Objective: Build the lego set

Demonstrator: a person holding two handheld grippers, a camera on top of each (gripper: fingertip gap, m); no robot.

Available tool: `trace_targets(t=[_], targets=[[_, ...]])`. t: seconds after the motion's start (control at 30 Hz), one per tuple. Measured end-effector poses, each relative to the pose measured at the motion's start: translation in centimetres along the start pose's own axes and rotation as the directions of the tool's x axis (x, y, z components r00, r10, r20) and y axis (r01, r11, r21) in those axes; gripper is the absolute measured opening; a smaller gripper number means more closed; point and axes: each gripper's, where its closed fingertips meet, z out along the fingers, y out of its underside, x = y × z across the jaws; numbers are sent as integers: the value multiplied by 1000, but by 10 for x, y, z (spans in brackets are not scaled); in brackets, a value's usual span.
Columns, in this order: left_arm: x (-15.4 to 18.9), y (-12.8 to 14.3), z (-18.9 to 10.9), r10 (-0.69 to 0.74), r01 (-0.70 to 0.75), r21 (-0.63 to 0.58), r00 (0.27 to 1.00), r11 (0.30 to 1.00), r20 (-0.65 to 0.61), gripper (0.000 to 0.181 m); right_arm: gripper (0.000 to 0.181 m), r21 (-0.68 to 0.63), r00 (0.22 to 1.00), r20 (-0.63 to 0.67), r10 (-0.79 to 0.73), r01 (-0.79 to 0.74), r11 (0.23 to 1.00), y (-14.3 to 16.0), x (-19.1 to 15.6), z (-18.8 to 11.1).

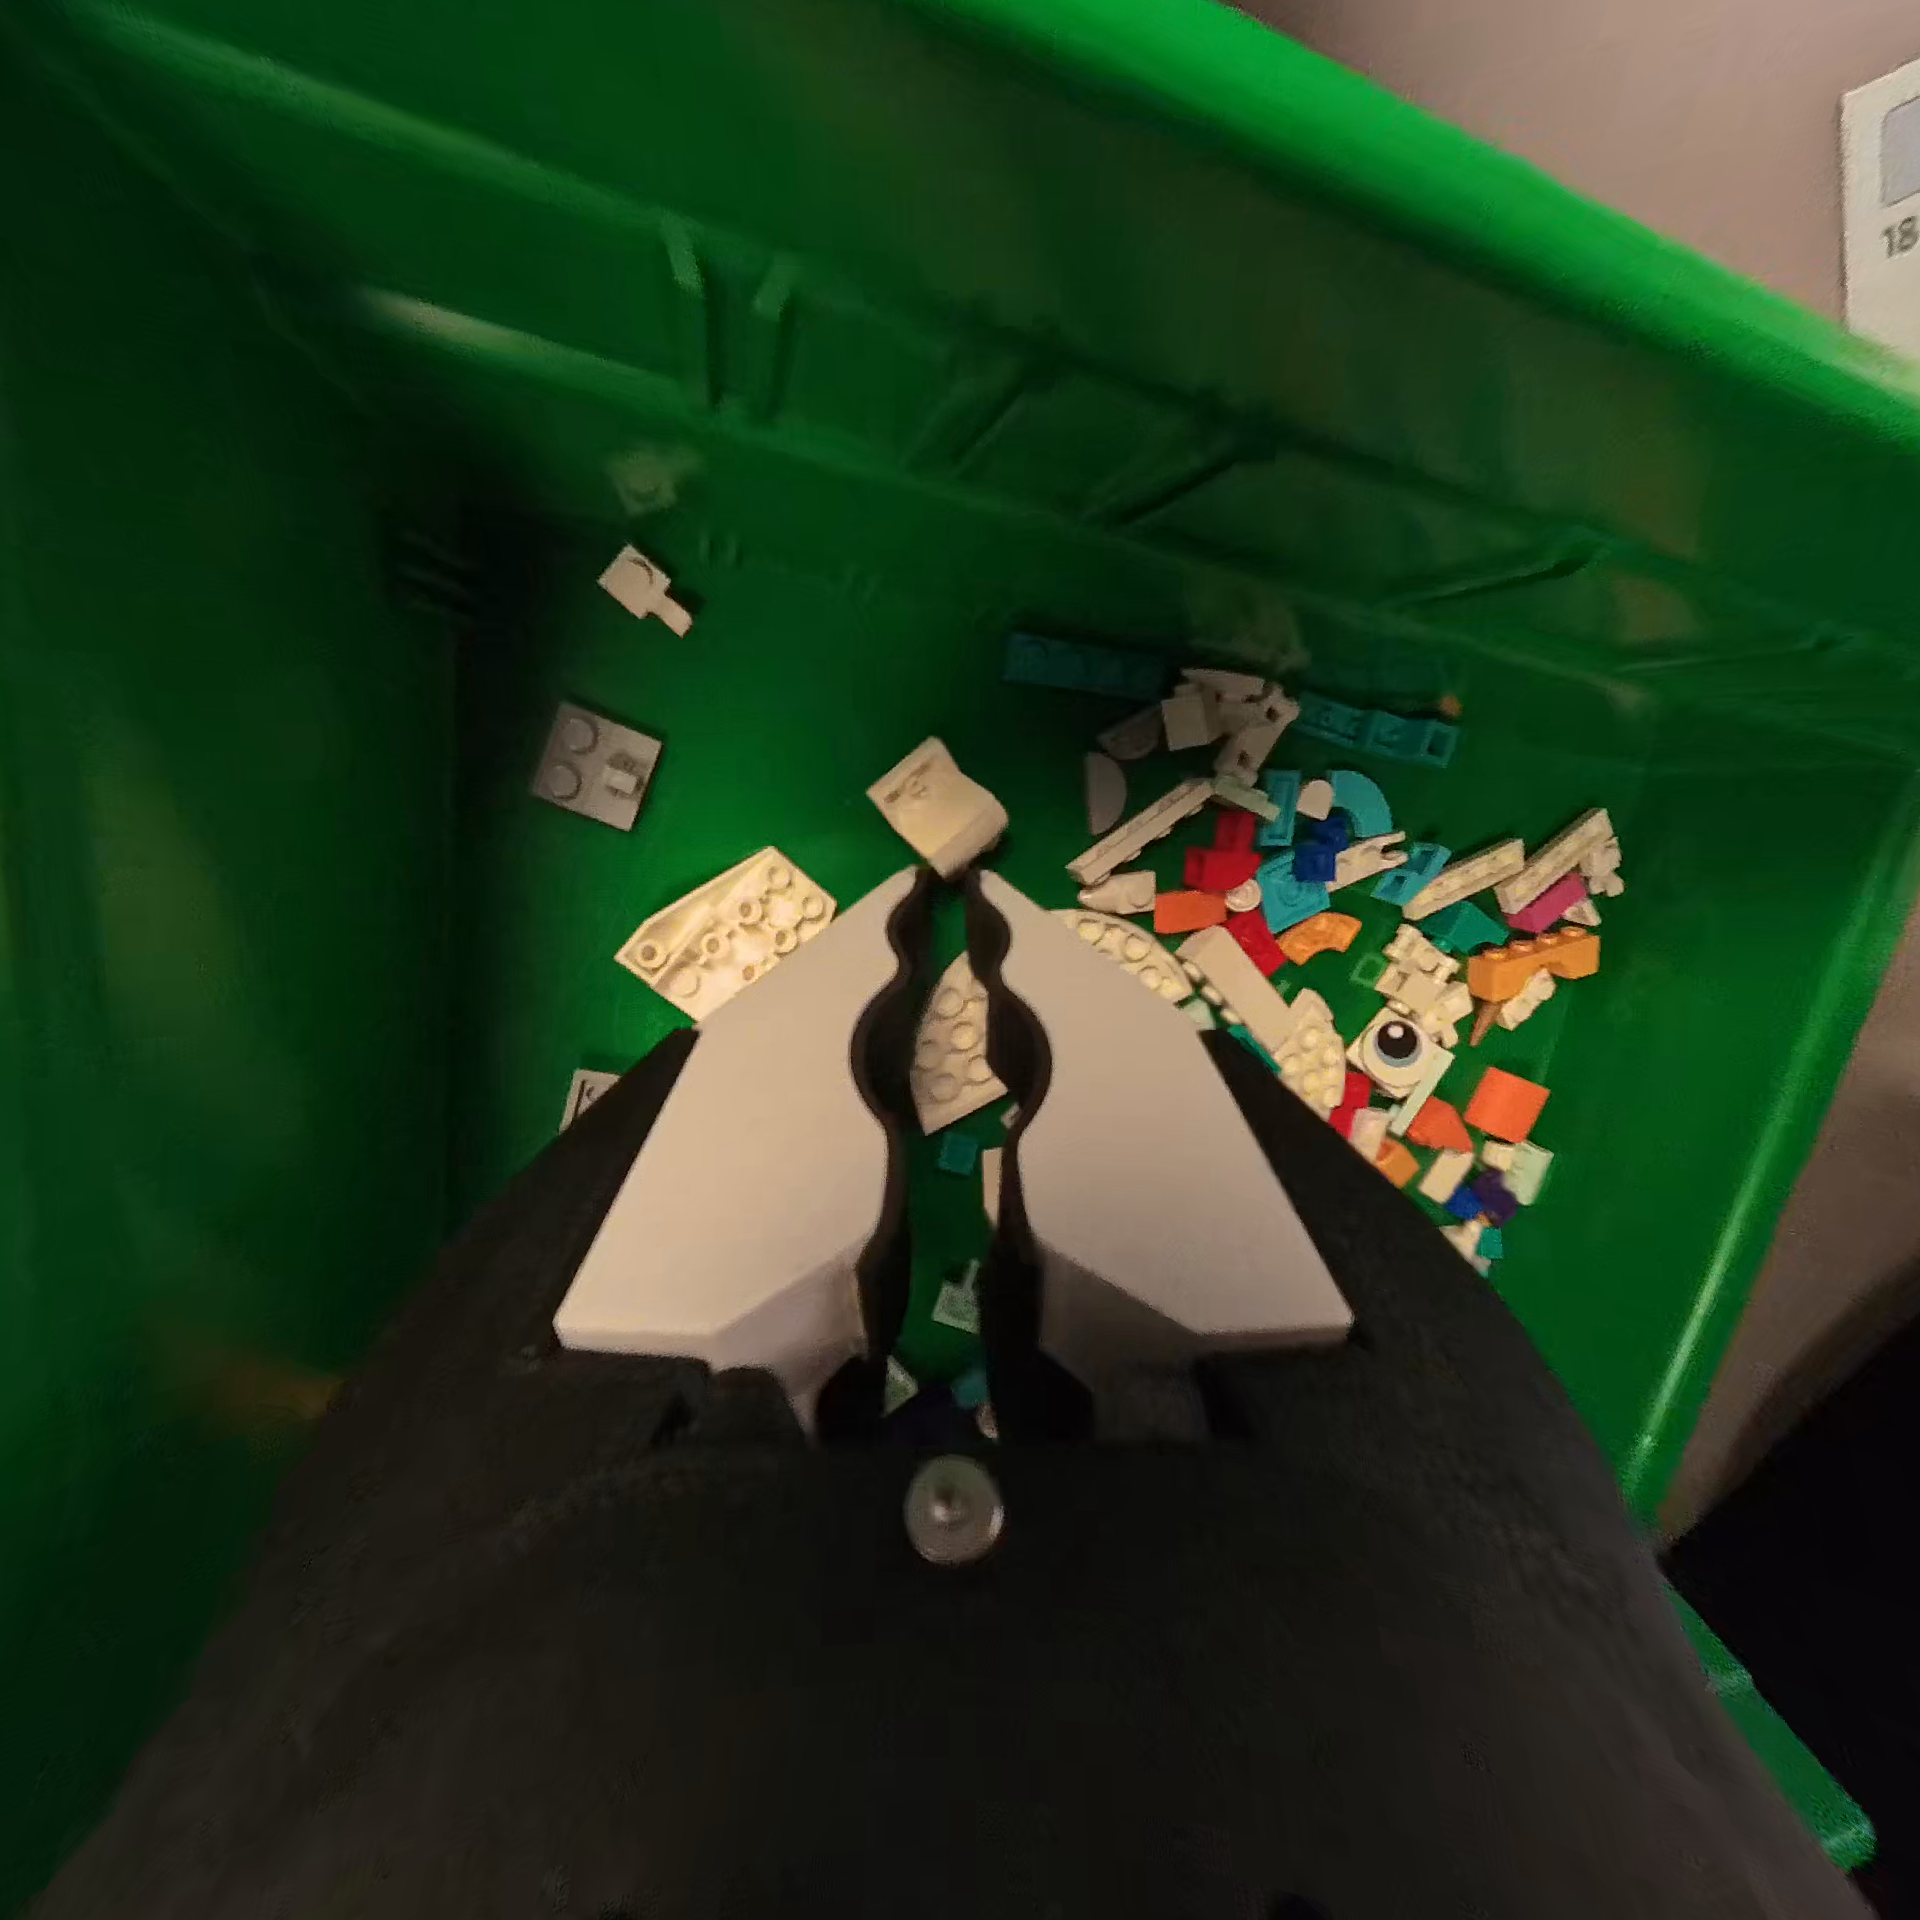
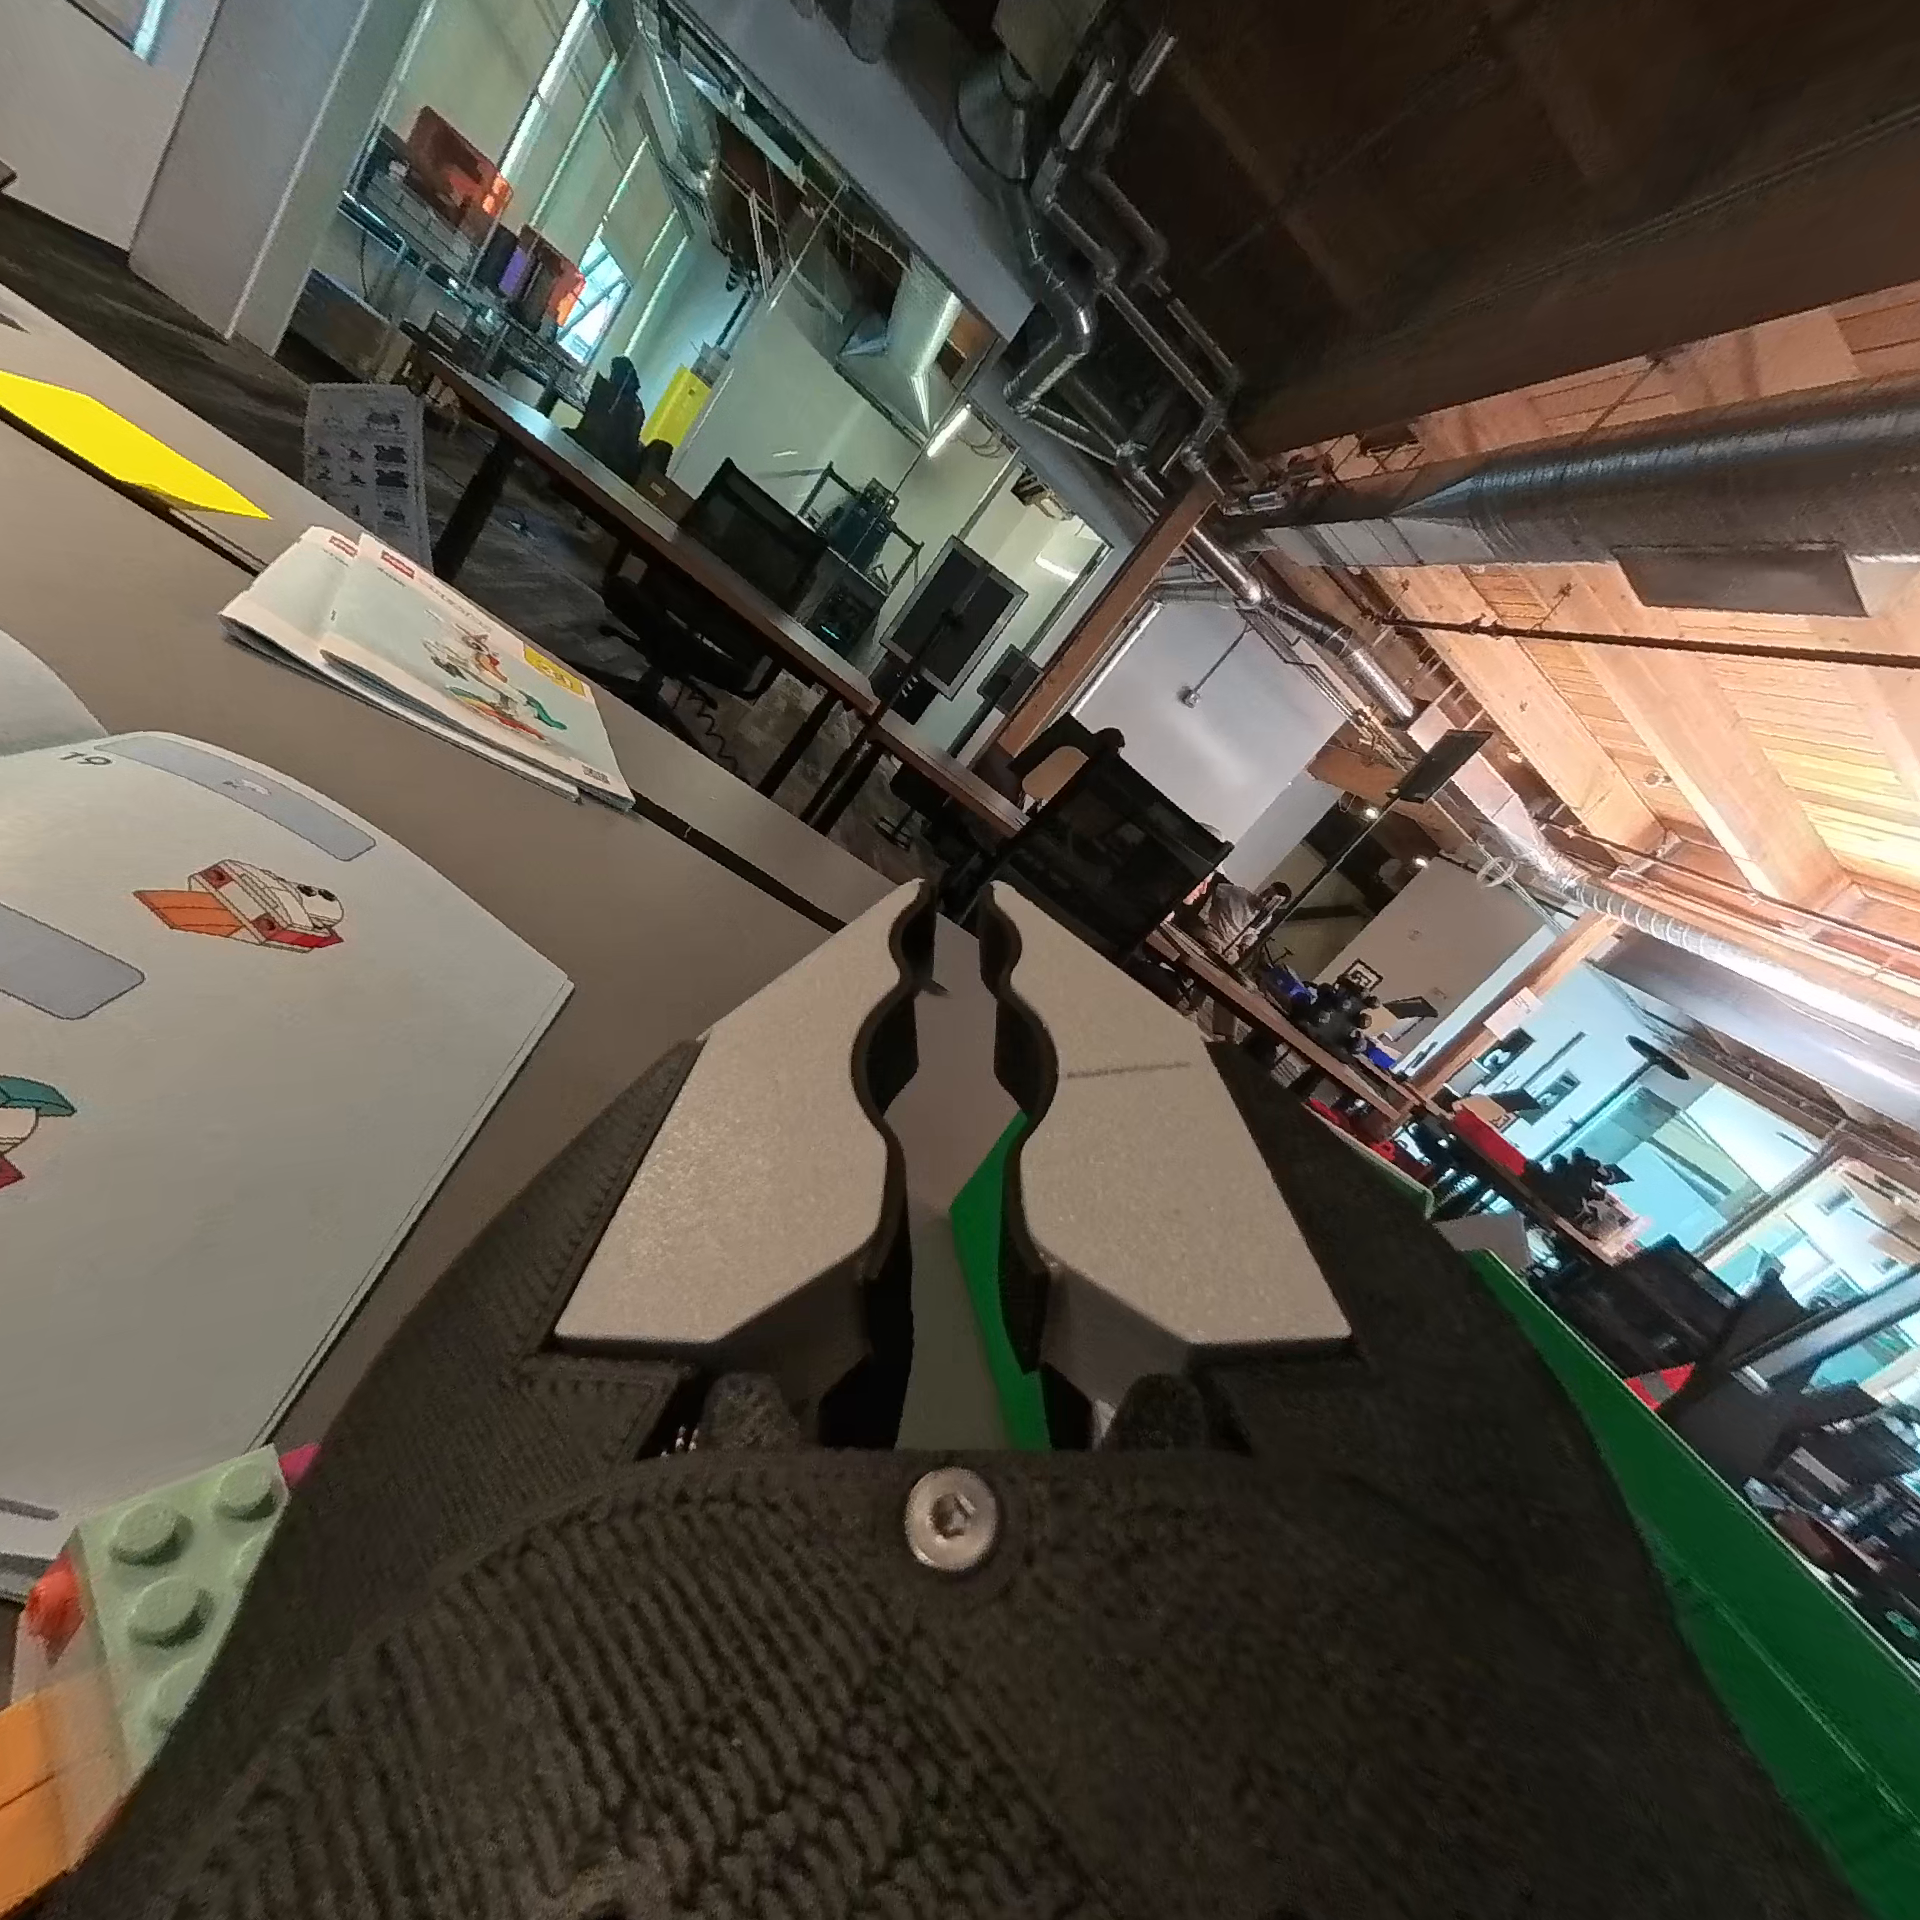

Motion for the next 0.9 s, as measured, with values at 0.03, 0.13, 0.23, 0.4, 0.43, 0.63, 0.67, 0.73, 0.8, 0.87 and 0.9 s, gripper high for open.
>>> trace_targets(t=[0.03, 0.13, 0.23, 0.4, 0.43, 0.63, 0.67, 0.73, 0.8, 0.87, 0.9], targets=[[0, 0, -1, 3, -3, 9, 1000, 1000, 0, 5, 6, 1, 1000, 1, 3, -3, 1000, 0, 0, 0], [0, 1, -3, -23, 23, 33, 1000, 999, -11, 21, 6, 1, 1000, 2, 10, -10, 1000, 0, 0, 0], [2, -5, -7, -57, 60, 76, 998, 995, -41, 29, 6, 3, 1000, 2, 13, -13, 1000, 0, 1, 0], [-2, -11, -4, -71, 73, 88, 997, 993, -23, 28, 6, 4, 1000, 4, 15, -15, 1000, 0, 0, 0], [-1, -11, -2, -75, 77, 80, 997, 994, -31, 28, 6, 4, 1000, 5, 15, -15, 1000, 0, 0, 0], [0, -11, 2, -54, 56, 59, 998, 997, -39, 20, 6, 3, 1000, 6, 15, -15, 1000, 0, 0, 0], [0, -10, 1, -43, 46, 59, 998, 997, -40, 20, 6, 3, 1000, 6, 15, -15, 1000, 0, 0, 0], [6, -8, -5, -7, 11, 72, 999, 997, -51, 19, 6, 3, 1000, 6, 16, -16, 1000, 0, 0, 0], [21, -10, -20, 74, -64, 143, 995, 988, -70, 19, 6, 4, 1000, 7, 17, -17, 1000, 0, 0, 0], [49, -17, -43, 159, -116, 274, 977, 955, -140, 18, 6, 5, 1000, 9, 15, -15, 1000, 0, 0, 0], [66, -19, -57, 194, -116, 339, 959, 934, -207, 18, 6, 5, 1000, 10, 14, -14, 1000, 0, -1, 0]])
